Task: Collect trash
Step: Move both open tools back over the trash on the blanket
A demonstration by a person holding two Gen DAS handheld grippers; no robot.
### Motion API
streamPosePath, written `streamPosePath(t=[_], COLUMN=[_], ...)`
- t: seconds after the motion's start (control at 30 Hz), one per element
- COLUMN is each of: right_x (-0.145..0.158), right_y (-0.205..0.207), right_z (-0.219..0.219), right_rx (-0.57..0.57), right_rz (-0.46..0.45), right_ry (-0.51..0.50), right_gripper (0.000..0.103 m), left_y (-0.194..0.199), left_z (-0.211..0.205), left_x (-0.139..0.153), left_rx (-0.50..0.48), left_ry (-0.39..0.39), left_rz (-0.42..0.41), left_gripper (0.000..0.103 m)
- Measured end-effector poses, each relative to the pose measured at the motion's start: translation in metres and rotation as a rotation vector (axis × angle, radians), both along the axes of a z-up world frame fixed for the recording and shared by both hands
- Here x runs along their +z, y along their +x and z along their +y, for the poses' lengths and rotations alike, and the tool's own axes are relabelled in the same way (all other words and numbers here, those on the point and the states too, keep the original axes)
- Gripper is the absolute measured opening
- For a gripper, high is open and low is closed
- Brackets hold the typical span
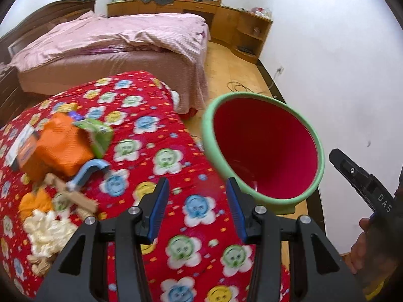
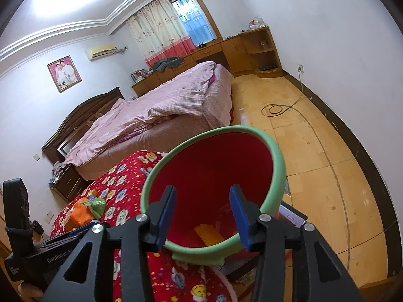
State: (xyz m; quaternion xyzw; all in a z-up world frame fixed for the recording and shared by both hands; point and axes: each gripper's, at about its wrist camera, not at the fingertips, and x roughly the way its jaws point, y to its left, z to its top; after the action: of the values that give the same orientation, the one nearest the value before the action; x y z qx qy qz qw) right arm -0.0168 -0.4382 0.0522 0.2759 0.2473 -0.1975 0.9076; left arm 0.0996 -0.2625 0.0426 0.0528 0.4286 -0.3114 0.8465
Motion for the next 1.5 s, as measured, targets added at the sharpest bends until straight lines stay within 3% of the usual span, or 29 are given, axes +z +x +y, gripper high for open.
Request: streamPosePath(t=[1.13, 1.5], right_x=[0.013, 0.01], right_y=[0.058, 0.079], right_z=[0.131, 0.178], right_rx=[0.255, 0.349], right_rz=[0.051, 0.091], right_ry=[-0.034, -0.051], right_gripper=[0.067, 0.067], left_y=[-0.005, -0.007], left_z=[0.195, 0.246], left_x=[0.013, 0.005], left_rx=[0.391, 0.508], left_ry=[-0.013, -0.01], left_rz=[-0.024, -0.026], left_gripper=[0.047, 0.047])
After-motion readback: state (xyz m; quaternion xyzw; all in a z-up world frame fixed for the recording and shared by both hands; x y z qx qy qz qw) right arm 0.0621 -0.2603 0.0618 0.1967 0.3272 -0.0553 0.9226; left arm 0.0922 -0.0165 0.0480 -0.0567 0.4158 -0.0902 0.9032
